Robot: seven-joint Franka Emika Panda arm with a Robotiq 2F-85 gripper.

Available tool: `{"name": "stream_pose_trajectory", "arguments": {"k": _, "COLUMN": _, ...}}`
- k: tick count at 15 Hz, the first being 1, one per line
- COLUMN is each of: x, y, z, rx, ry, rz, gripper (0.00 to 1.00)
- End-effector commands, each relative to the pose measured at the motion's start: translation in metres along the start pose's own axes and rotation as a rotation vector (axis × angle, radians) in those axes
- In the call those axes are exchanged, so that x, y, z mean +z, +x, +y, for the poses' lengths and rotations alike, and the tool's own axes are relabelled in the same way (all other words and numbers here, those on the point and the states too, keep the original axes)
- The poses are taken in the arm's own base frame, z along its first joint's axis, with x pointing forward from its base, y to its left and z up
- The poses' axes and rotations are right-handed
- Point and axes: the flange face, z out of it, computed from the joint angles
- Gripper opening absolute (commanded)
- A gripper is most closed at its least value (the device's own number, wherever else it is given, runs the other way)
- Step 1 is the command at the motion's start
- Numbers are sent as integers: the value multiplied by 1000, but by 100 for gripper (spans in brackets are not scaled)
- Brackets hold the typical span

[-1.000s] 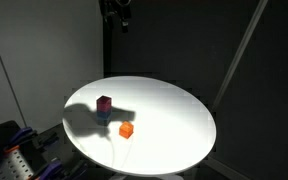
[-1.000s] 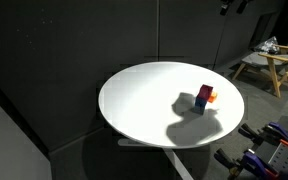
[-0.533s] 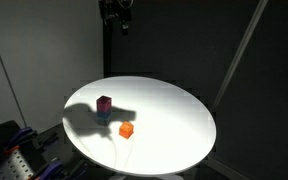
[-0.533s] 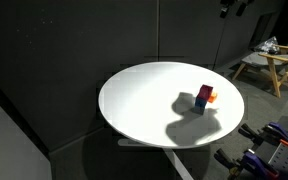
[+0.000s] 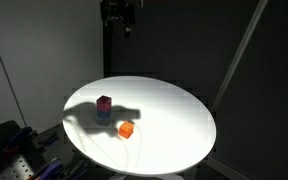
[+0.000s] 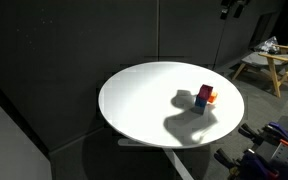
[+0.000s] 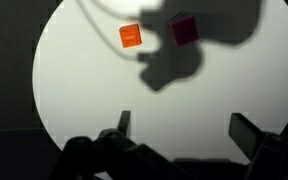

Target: Put the pink block on top of the orange block

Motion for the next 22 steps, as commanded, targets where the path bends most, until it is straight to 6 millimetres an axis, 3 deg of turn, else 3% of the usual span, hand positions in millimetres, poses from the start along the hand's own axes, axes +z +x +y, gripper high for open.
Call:
{"name": "stream_pose_trajectory", "arguments": {"k": 1, "x": 4, "y": 19, "z": 2, "rx": -48, "ry": 36, "rz": -38, "gripper": 100}}
{"name": "stream_pose_trajectory", "arguments": {"k": 10, "x": 64, "y": 43, "z": -15, "rx": -76, "ry": 34, "rz": -128, "gripper": 100}}
{"name": "stream_pose_trajectory", "arguments": {"k": 22, "x": 155, "y": 47, "z": -53, "rx": -180, "ry": 19, "rz": -154, "gripper": 100}}
